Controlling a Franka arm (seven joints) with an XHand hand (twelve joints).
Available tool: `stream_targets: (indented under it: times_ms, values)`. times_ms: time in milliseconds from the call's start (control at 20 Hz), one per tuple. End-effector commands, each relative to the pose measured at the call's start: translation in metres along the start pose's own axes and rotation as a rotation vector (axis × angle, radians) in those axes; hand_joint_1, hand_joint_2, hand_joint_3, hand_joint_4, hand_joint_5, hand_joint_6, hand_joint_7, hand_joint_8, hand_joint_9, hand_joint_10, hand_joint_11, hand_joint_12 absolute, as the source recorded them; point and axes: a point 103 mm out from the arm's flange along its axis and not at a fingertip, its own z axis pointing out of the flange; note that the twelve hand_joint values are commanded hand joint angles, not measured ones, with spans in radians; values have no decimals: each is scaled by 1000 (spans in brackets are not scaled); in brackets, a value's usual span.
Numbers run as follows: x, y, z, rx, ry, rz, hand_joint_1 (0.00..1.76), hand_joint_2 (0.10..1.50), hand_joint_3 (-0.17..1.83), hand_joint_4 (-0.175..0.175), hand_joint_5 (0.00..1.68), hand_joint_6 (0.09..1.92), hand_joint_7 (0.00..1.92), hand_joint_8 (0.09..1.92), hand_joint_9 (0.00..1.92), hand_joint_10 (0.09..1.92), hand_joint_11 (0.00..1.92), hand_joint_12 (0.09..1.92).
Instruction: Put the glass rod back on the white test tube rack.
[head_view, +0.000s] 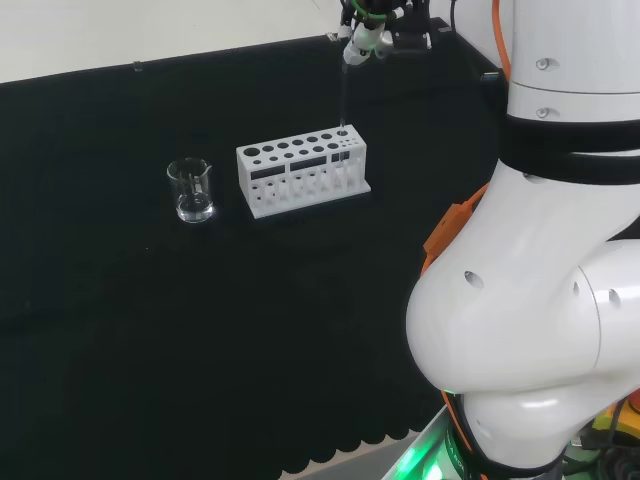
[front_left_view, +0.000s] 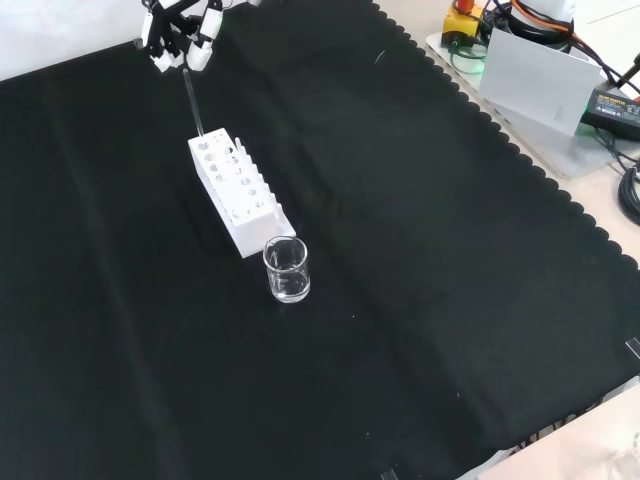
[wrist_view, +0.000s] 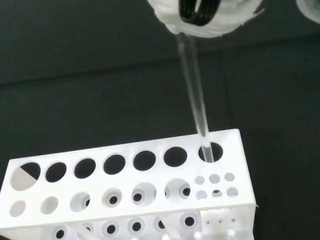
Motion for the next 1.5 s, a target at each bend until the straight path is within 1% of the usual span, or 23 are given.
stream_targets:
  times_ms: [50, 250, 650, 1100, 1500]
  values:
    - [2, 1, 4, 17, 2, -1, 1354, 853, -175, -175, 676, 856, 1290, 87, 1920, 225, 1920, 774]
    - [2, 1, 2, 18, 3, 0, 1353, 839, -175, -175, 635, 853, 1261, 87, 1920, 221, 1920, 780]
    - [-3, -1, -7, 4, 10, 5, 1357, 833, -175, -175, 625, 850, 1251, 87, 1920, 216, 1920, 791]
    - [1, -6, -12, -2, 8, -5, 1361, 838, -175, -175, 626, 847, 1245, 87, 1920, 214, 1920, 794]
    - [4, -9, -14, -7, -5, -1, 1363, 844, -175, -175, 631, 846, 1244, 87, 1920, 215, 1920, 793]
